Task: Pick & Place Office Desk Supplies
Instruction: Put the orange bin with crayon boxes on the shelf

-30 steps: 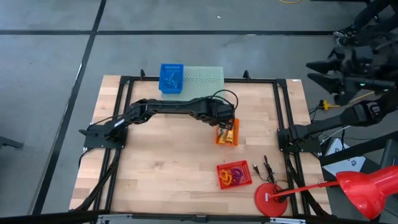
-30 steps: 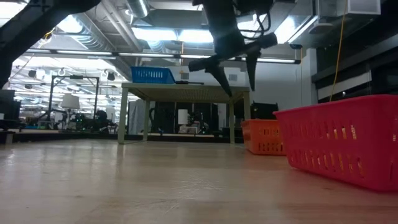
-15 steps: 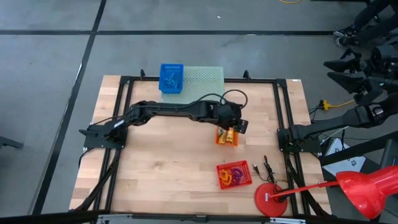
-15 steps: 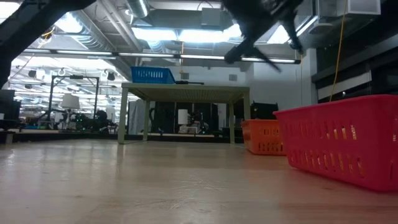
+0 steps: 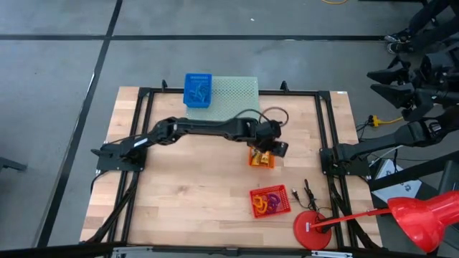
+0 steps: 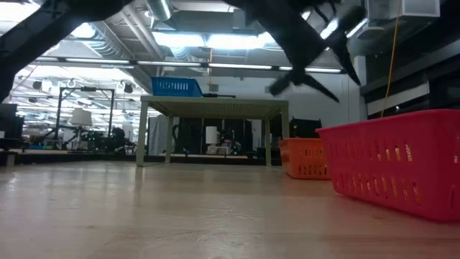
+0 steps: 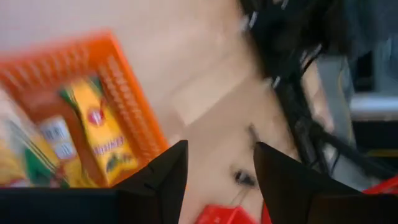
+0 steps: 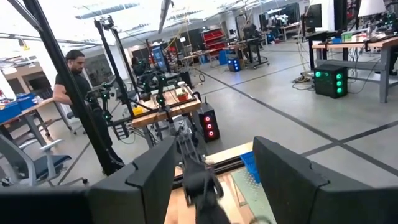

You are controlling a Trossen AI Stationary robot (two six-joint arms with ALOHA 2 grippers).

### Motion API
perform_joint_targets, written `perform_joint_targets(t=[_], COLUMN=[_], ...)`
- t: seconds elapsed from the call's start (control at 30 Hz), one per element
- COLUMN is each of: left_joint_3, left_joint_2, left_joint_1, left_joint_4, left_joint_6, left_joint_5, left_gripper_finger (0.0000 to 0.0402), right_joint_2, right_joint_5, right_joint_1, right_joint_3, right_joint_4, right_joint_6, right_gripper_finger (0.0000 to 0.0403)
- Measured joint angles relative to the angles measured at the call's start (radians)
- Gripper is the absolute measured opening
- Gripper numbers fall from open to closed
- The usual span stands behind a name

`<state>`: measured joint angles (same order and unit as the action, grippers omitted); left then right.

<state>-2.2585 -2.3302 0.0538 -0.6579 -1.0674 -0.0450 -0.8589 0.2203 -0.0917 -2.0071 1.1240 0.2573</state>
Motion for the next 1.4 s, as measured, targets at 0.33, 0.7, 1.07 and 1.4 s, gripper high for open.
perform_joint_targets(t=[0.33, 0.7, 1.07, 1.4], left_joint_3=[0.002, 0.002, 0.002, -0.075], left_joint_2=[-0.094, -0.091, -0.091, 0.049], left_joint_1=[-0.006, 0.019, 0.011, -0.066], left_joint_4=[0.046, 0.000, 0.002, 0.183], left_joint_6=[-0.047, -0.044, -0.056, 0.272], left_joint_5=[-0.084, -0.068, -0.057, 0.128], left_gripper_finger=[0.0203, 0.0205, 0.0205, 0.0205], right_joint_2=[-0.002, -0.002, -0.002, -0.042], right_joint_5=[0.008, 0.007, 0.002, -0.056], right_joint_1=[0.000, 0.000, 0.000, 0.000], right_joint_3=[0.001, 0.001, 0.001, 0.001], right_joint_4=[0.011, 0.030, 0.032, -0.066], right_joint_6=[0.005, 0.010, -0.006, 0.022], right_gripper_finger=[0.0217, 0.0217, 0.0217, 0.0217])
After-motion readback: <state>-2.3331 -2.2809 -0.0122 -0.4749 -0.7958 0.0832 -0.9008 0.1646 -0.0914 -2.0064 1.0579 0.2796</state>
